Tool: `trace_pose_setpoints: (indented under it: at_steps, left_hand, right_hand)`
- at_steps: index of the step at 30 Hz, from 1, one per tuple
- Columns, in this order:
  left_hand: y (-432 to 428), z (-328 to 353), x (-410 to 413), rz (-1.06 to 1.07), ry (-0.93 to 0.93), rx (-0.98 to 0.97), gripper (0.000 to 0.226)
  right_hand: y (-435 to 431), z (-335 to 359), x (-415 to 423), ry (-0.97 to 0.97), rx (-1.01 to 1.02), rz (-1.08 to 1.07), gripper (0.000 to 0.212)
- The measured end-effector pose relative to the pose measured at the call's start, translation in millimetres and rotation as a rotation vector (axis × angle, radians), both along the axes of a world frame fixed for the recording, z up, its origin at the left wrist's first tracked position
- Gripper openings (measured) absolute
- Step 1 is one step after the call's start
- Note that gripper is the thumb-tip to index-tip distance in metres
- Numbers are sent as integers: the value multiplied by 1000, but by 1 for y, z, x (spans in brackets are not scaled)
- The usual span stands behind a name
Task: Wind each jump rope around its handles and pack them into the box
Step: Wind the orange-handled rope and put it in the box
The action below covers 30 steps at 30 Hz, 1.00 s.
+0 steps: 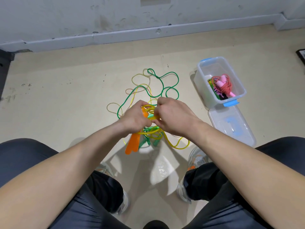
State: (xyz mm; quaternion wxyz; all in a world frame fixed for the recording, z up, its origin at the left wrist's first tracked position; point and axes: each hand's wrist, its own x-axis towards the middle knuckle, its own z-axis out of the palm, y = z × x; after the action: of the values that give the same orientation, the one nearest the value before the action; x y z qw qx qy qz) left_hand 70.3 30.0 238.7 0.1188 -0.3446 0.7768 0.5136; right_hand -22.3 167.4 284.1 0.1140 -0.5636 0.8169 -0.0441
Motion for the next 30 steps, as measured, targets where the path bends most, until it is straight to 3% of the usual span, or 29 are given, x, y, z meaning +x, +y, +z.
trace_pose_setpoints:
  at_steps: [4, 7, 13, 19, 24, 30]
  left_hand:
    - [5, -5, 2, 20, 27, -21, 62]
    - [4, -4, 3, -6, 49, 76, 64]
    - [-3, 1, 4, 22, 98, 372, 77]
    - [0, 3, 7, 19, 133, 516, 81]
    - [11, 5, 11, -231, 120, 210, 86]
    - [7, 2, 9, -306, 26, -43, 79]
  right_hand:
    - [2, -9, -11, -155, 14, -5, 14]
    - [4, -14, -23, -230, 3, -38, 4]
    - [9, -19, -30, -318, -117, -86, 19]
    - [12, -22, -30, -302, -109, -104, 31]
    - [9, -23, -25, -311, 18, -92, 44]
    - [9, -27, -21, -370, -8, -113, 20]
